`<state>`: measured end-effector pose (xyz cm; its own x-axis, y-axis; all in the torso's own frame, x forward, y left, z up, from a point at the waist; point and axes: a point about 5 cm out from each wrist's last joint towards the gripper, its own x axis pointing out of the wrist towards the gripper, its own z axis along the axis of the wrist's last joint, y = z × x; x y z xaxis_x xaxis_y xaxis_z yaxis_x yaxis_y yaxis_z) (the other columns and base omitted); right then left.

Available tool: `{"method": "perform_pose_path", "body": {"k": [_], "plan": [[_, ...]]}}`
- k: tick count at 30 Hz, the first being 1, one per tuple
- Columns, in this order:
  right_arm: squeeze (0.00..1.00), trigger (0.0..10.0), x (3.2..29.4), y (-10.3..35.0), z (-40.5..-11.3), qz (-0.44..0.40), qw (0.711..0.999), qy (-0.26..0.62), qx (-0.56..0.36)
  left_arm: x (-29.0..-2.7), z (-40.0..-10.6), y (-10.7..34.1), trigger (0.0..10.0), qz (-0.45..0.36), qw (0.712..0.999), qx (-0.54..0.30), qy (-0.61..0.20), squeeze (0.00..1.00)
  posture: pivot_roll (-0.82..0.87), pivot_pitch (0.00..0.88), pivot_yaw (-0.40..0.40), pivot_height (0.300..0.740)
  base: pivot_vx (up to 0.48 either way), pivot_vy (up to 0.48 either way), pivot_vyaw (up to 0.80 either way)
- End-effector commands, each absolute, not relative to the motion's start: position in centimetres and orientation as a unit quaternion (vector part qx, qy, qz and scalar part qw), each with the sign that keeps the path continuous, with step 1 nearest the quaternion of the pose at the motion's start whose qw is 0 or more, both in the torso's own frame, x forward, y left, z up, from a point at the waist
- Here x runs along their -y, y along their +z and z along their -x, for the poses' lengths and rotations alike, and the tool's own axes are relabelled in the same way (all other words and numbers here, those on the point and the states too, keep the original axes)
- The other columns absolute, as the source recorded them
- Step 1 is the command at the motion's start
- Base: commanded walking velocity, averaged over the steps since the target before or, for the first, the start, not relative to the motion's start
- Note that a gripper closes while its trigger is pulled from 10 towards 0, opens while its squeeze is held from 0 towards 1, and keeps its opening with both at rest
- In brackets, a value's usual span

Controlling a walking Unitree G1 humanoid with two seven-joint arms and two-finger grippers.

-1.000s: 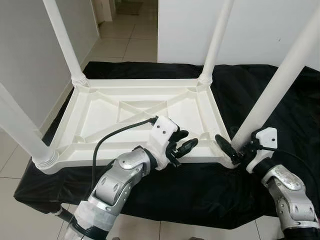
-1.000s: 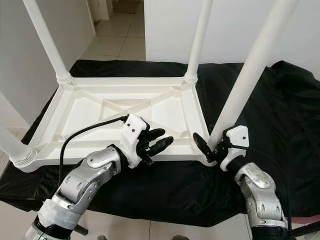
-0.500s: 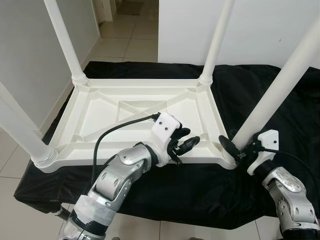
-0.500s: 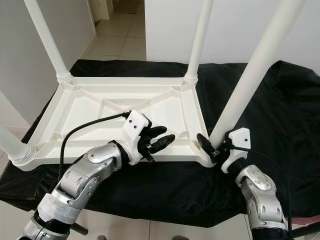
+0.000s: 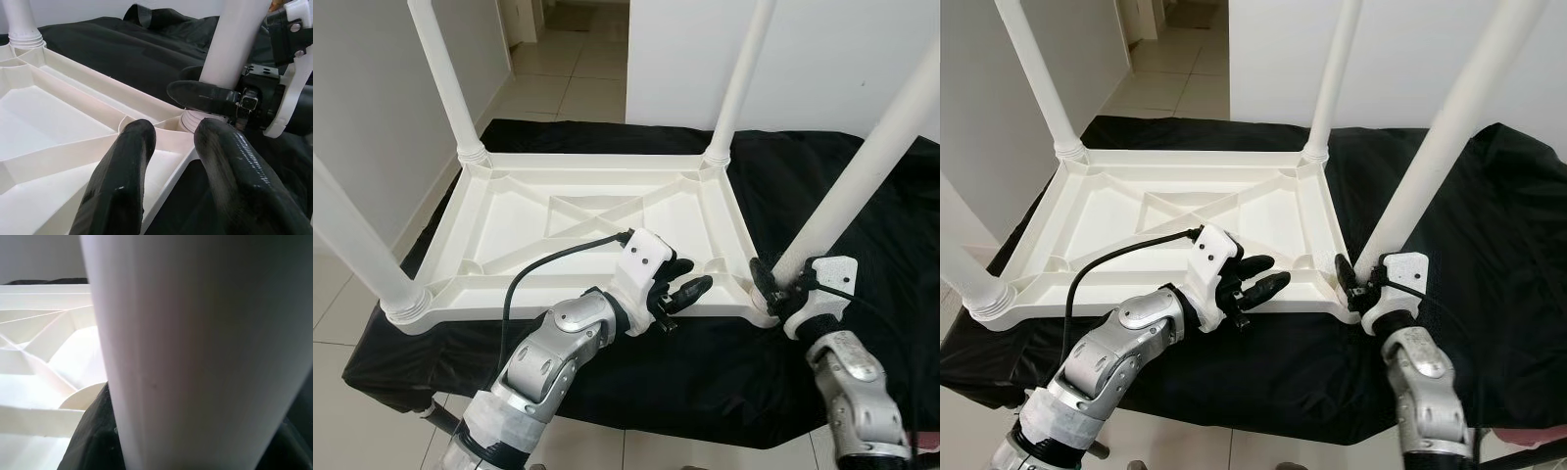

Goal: Building children table

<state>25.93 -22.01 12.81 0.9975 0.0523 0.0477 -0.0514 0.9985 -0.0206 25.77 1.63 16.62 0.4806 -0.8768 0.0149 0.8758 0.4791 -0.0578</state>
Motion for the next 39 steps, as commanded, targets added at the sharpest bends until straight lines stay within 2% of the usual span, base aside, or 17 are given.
{"method": "perform_pose_path", "body": {"k": [1, 6, 9, 12, 17, 21, 27, 28, 29, 39], "plan": [[0.00, 10.0, 23.3, 11.9, -25.3, -0.006, 0.998, -0.061, 0.002, -1.6, -25.2, 16.8, 10.0, 0.030, 0.841, -0.005, -0.540, 0.00, -0.11, 0.000, -0.009, 0.740, 0.000, 0.000, 0.00], [0.00, 10.0, 22.7, 11.8, -24.7, -0.020, 0.990, -0.138, 0.004, -1.7, -24.9, 16.6, 10.0, 0.027, 0.833, -0.006, -0.552, 0.00, -0.10, 0.000, -0.012, 0.740, 0.000, 0.000, 0.00], [0.00, 10.0, 22.4, 11.8, -24.6, -0.027, 0.989, -0.145, 0.004, -1.7, -24.9, 16.7, 10.0, 0.028, 0.833, -0.004, -0.552, 0.00, -0.10, 0.000, -0.012, 0.740, 0.000, 0.000, 0.00], [0.00, 10.0, 19.9, 12.1, -24.4, -0.061, 0.985, -0.163, 0.008, -1.6, -24.7, 16.9, 10.0, 0.033, 0.830, -0.003, -0.557, 0.00, -0.10, 0.000, -0.021, 0.740, 0.000, 0.000, 0.00], [0.00, 10.0, 18.6, 12.2, -24.4, -0.080, 0.980, -0.181, 0.008, -1.7, -24.6, 17.0, 10.0, 0.032, 0.829, -0.002, -0.558, 0.00, -0.09, 0.000, -0.027, 0.740, 0.000, 0.000, 0.00], [0.00, 10.0, 17.8, 12.8, -24.8, -0.079, 0.974, -0.213, 0.024, -1.9, -24.7, 17.1, 10.0, 0.035, 0.832, 0.000, -0.554, 0.00, -0.08, 0.000, -0.035, 0.740, 0.000, 0.000, 0.00], [0.00, 10.0, 17.9, 13.9, -24.8, -0.065, 0.975, -0.207, 0.048, -1.7, -24.5, 17.2, 10.0, 0.047, 0.828, -0.003, -0.559, 0.00, -0.09, 0.000, -0.033, 0.740, 0.000, 0.000, 0.00], [0.98, 10.0, 17.9, 14.0, -24.7, -0.077, 0.974, -0.206, 0.052, -1.7, -24.5, 17.1, 10.0, 0.042, 0.828, -0.002, -0.559, 0.00, -0.09, 0.000, -0.034, 0.740, 0.000, 0.000, 0.00], [1.00, 10.0, 18.1, 14.2, -24.6, -0.081, 0.975, -0.199, 0.059, -1.6, -24.6, 17.1, 10.0, 0.036, 0.830, 0.000, -0.557, 0.00, -0.10, 0.000, -0.033, 0.740, 0.000, 0.000, 0.00], [1.00, 10.0, 18.8, 14.9, -24.4, -0.057, 0.985, -0.144, 0.075, -1.4, -24.9, 17.3, 10.0, 0.041, 0.831, 0.004, -0.555, 0.00, -0.11, 0.000, -0.035, 0.740, 0.000, 0.000, 0.00]]}}
